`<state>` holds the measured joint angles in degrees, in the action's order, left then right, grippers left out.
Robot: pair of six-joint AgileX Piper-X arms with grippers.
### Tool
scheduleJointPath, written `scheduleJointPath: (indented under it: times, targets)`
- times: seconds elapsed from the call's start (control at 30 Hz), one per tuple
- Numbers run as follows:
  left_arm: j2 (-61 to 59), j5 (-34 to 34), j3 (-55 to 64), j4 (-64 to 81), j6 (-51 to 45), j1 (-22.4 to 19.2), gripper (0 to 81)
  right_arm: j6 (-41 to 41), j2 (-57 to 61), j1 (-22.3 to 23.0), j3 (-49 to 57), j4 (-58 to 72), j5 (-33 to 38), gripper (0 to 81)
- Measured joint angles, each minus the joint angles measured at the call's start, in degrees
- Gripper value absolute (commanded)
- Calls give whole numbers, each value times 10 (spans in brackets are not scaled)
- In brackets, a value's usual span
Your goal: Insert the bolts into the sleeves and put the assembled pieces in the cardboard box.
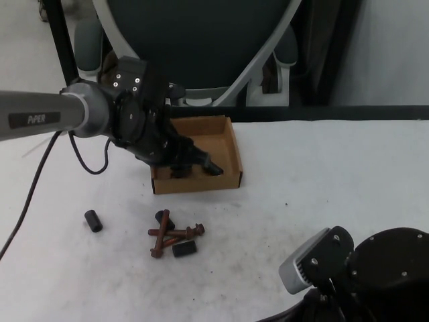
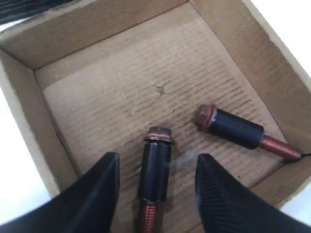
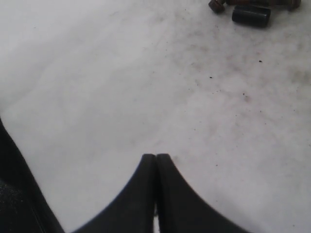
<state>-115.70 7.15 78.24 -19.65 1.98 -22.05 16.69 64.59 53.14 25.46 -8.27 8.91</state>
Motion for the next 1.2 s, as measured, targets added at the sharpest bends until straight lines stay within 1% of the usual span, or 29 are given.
scheduleJointPath:
  times: [0.1,0.2,0.3,0.33,0.37,0.43,0.5,0.57,0.63,0.7,0.8,0.9,1.2]
  targets:
    - [13,6,0,-13,-6,0,455,-3,18,0,11,0,0,2]
    - [36,-9,0,-58,-41,5,455,-8,49,-4,31,0,0,2]
    - [59,-22,0,-107,-59,21,455,-15,90,-13,57,-5,9,1]
    - [64,-26,1,-127,-63,32,455,-25,122,-18,79,-15,18,4]
    - [64,-33,1,-166,-70,32,455,-30,137,-20,88,-19,19,22]
    - [65,-35,1,-205,-79,46,455,-41,167,-22,113,-31,22,92]
    - [65,-36,1,-239,-86,59,455,-48,192,-23,134,-43,24,190]
    - [65,-36,1,-265,-91,70,455,-54,214,-25,155,-58,25,317]
    - [65,-36,1,-285,-91,81,455,-58,225,-27,167,-66,26,405]
    - [65,-36,1,-302,-93,88,455,-62,244,-29,189,-81,26,413]
    - [65,-36,1,-317,-98,93,455,-72,264,-35,218,-101,26,391]
    - [65,-36,1,-333,-120,94,455,-84,276,-38,240,-119,26,385]
    - [65,-36,1,-389,-184,94,455,-107,278,-39,249,-132,26,385]
